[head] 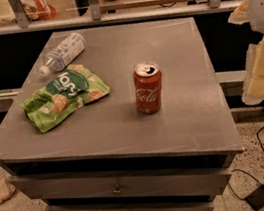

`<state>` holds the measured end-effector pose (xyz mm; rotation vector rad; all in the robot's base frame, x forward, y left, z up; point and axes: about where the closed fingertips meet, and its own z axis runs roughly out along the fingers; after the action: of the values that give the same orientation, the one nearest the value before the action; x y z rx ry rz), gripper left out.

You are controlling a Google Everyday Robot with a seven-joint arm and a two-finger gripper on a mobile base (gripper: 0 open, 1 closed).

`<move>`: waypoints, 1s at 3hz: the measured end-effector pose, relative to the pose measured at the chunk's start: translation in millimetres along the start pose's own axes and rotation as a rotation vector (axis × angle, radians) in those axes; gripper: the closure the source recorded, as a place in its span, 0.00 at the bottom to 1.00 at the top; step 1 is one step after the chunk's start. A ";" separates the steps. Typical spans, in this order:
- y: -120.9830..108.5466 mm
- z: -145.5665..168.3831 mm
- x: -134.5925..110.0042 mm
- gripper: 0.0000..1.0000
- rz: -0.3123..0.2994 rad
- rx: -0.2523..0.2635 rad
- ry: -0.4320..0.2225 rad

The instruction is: Pick coke can

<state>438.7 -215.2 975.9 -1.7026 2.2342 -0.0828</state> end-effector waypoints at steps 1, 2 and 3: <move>3.0 17.4 1.4 0.00 0.109 -0.014 -0.097; 4.2 35.8 -15.4 0.00 0.198 -0.010 -0.289; 5.3 46.7 -57.5 0.00 0.237 -0.004 -0.532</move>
Offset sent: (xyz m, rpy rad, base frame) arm 0.0213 0.0678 -0.0296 0.7305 -0.0925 -0.1289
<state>460.8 -152.3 943.4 -1.2564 1.9993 0.3856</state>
